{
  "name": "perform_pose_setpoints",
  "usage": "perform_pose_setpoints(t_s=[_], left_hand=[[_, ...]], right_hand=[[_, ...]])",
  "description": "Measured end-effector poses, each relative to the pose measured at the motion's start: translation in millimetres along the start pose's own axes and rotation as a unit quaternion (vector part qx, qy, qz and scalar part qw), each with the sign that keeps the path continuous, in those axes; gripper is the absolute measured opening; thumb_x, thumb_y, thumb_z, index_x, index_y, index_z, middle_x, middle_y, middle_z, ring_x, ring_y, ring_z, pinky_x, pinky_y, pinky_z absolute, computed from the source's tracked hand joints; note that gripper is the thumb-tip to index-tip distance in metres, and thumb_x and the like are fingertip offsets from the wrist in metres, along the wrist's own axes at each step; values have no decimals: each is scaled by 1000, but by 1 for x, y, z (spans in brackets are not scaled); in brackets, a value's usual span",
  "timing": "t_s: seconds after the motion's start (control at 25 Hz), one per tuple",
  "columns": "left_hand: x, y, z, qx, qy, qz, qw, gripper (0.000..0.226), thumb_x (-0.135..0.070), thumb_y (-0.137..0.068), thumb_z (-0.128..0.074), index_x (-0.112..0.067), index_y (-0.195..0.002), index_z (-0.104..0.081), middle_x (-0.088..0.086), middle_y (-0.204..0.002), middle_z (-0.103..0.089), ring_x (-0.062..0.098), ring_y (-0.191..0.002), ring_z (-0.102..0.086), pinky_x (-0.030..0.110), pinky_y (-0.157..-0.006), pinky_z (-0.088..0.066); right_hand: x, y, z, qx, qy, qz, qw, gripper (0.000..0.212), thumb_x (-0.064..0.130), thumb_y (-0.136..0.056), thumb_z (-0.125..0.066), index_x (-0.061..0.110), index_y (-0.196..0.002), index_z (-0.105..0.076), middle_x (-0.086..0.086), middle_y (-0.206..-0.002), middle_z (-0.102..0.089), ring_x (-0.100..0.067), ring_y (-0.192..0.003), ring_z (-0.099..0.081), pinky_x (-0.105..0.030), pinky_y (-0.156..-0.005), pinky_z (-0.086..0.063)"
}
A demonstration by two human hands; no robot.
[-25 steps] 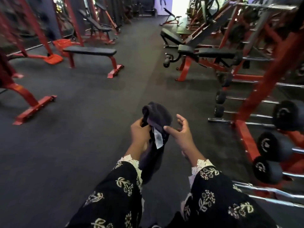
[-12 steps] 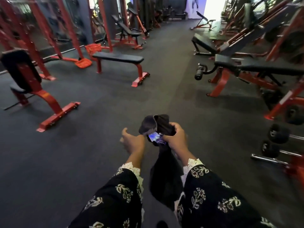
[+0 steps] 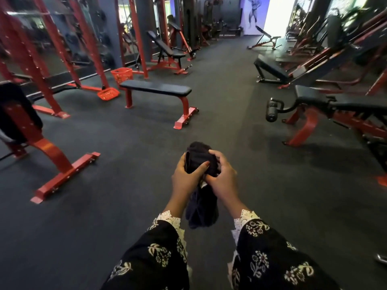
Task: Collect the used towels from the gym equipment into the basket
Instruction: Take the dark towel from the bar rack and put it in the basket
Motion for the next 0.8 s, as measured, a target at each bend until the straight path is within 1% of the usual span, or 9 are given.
perform_pose_setpoints(t_s=[0.12, 0.24, 0.4, 0.48, 0.52, 0.6, 0.64, 0.72, 0.8], left_hand=[[-15, -94, 5, 2, 18, 14, 1000, 70, -49, -58, -83, -30, -120, -58, -4, -110, -71, 19, -102, -68, 43, -90, -56], [-34, -194, 4, 10, -18, 24, 999, 71, -50, -52, -83, -31, -116, -60, -10, -104, -71, 8, -95, -68, 29, -80, -59], [-31, -308, -21, 30, -22, 52, 998, 46, -37, -62, -72, -24, -106, -67, 1, -95, -74, 20, -90, -70, 44, -83, -58], [-24, -365, -44, 32, -10, 64, 997, 33, -31, -66, -68, -22, -97, -70, 6, -90, -74, 25, -84, -71, 46, -76, -59], [-22, -394, -57, 29, 5, 70, 997, 24, -27, -68, -68, -21, -92, -71, 9, -87, -74, 25, -77, -71, 43, -67, -60], [-19, -458, -85, 10, 40, 87, 995, 12, -22, -72, -70, -19, -83, -71, 11, -82, -74, 22, -65, -68, 29, -47, -53], [-22, -491, -100, 1, 52, 92, 994, 9, -22, -72, -71, -19, -81, -72, 11, -80, -74, 20, -61, -67, 24, -43, -48], [-33, -551, -124, -1, 75, 93, 993, 9, -23, -73, -73, -18, -80, -72, 10, -78, -74, 19, -58, -66, 22, -41, -45], [-49, -619, -150, 3, 80, 87, 993, 11, -23, -73, -74, -17, -83, -72, 9, -80, -75, 22, -63, -70, 24, -44, -48]], right_hand=[[-7, -82, -42, 5, -33, -29, 999, 67, 10, -69, -78, 32, -127, -50, 5, -123, -64, -10, -110, -63, -33, -96, -52], [-12, -164, -75, 8, -26, -13, 1000, 72, 1, -67, -74, 30, -129, -51, 5, -126, -55, -11, -116, -57, -32, -102, -47], [-44, -258, -97, -4, -40, -28, 999, 71, 2, -70, -74, 37, -128, -54, 8, -127, -49, -10, -117, -57, -30, -103, -47], [-73, -309, -106, -14, -62, -57, 996, 71, 8, -70, -76, 44, -126, -50, 13, -127, -51, -3, -116, -56, -30, -102, -48], [-87, -339, -109, -21, -69, -72, 995, 71, 14, -69, -77, 44, -126, -48, 14, -129, -52, -2, -116, -55, -31, -102, -48], [-117, -409, -113, -35, -47, -107, 992, 73, 31, -62, -79, 41, -129, -49, 9, -131, -54, -10, -119, -55, -37, -102, -49], [-132, -448, -113, -33, -26, -130, 991, 79, 42, -57, -78, 40, -130, -49, 8, -132, -55, -13, -118, -56, -39, -101, -50], [-152, -516, -111, 5, -47, -189, 981, 96, 56, -46, -82, 41, -134, -45, 8, -130, -58, -13, -113, -60, -38, -95, -54], [-167, -593, -108, 51, -98, -224, 968, 107, 57, -39, -87, 45, -136, -42, 7, -125, -63, -11, -105, -65, -37, -90, -57]])
Point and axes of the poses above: each hand's wrist, its own y-axis away from the middle knuckle, its own z-axis out of the back of the hand, x = y × z, the point moved 2 cm from there along -y, towards the middle knuckle
